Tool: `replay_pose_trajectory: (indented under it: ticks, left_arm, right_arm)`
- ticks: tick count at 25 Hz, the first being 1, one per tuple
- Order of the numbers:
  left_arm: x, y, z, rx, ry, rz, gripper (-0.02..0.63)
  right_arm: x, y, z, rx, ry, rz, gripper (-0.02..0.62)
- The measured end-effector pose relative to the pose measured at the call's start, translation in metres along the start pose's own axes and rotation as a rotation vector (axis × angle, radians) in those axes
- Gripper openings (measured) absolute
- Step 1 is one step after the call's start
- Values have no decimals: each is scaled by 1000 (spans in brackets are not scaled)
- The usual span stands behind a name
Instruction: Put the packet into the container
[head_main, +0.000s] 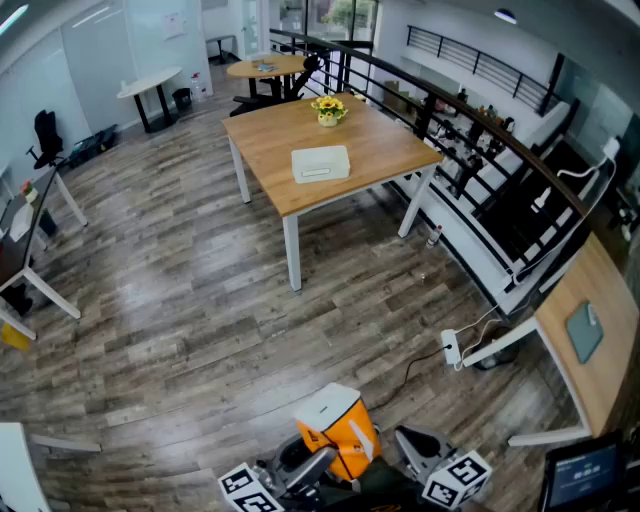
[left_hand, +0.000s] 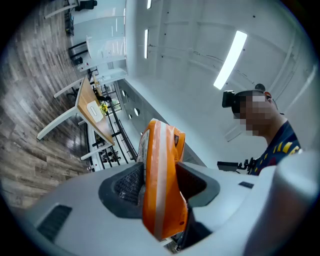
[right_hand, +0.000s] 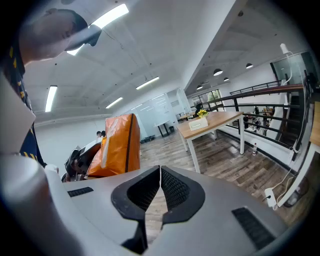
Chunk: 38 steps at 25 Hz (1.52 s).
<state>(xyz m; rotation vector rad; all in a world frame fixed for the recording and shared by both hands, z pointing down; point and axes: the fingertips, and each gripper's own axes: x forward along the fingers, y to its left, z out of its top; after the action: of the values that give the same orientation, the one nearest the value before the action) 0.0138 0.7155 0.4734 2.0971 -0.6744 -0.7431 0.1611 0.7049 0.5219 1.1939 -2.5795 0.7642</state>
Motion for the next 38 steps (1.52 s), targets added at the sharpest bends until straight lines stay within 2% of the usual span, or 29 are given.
replay_pose_trajectory:
  ticks: [7,11,18,27,31,38]
  left_arm:
    - [-17,-21,17,48,-15,-18,197]
    - [-11,-31,10,49,-8,-30,196]
    - [26,-40,-8,79,60,-26,198]
    - [83,-50,-30,160,34,24,198]
    - [100,-51,-29,166,1,46,198]
    - [111,-17,-1,208,25,80,198]
  right_arm:
    - [-1,34,14,-62,-42,27,20]
    - [-8,33,18,-73,-70,33,20]
    - [-24,2,27,-1,-140,41,21]
    - [-53,-63,41,47,-229,91,21]
    - [-55,-79,48,61,-230,122,21]
    - [-23,-97,70,44,-241,113,21]
